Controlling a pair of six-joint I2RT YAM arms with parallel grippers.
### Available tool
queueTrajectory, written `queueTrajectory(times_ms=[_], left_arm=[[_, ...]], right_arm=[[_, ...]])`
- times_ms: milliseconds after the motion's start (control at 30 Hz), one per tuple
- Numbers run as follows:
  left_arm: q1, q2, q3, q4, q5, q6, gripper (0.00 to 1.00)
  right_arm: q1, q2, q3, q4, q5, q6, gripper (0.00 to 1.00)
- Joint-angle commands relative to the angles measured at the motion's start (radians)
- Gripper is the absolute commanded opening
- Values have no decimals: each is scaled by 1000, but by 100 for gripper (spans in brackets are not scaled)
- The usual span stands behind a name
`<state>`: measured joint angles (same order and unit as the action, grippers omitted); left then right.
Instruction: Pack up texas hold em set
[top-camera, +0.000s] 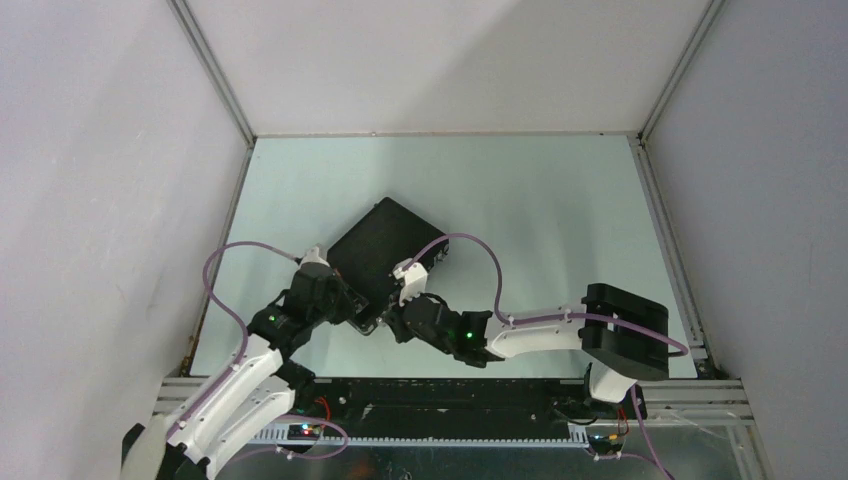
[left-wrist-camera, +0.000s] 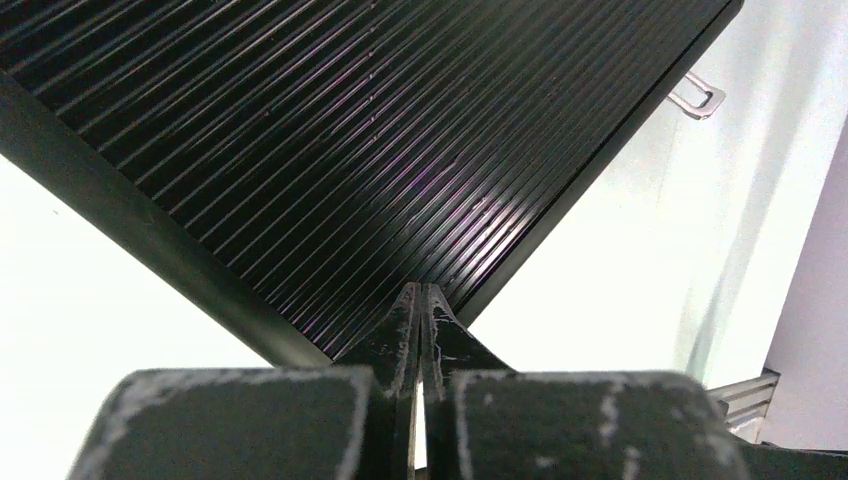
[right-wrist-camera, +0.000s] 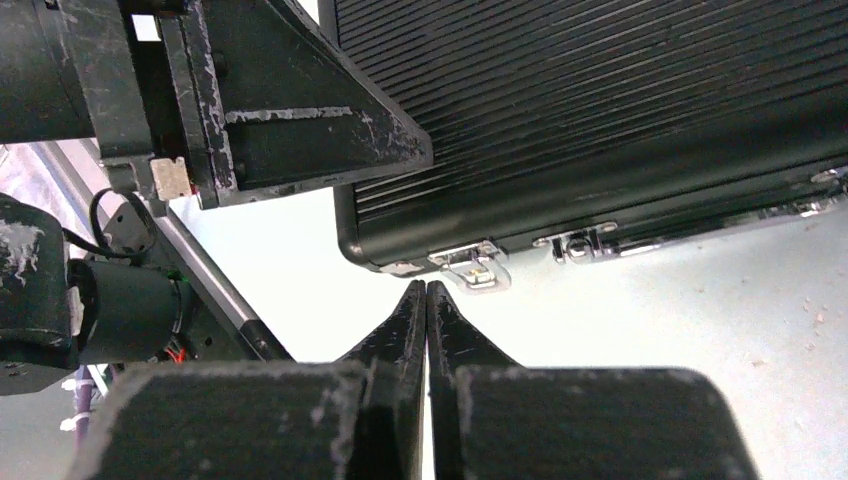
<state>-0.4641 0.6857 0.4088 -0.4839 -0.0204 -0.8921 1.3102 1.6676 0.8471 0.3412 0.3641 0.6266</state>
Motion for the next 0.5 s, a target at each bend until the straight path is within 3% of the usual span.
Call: queueTrajectory(times_ms=[0,233,467], left_arm=[[-4,66,20,-133,-84,-10,0],[-4,116,5,-172,-147,-50,0],[-8,115,-4,-176,-163,-60,0]], right_arm=[[-9,66,-7,92,34,-41,0],[-35,269,94,55,-28,48,0],[-34,203,80,19,9,14,0]])
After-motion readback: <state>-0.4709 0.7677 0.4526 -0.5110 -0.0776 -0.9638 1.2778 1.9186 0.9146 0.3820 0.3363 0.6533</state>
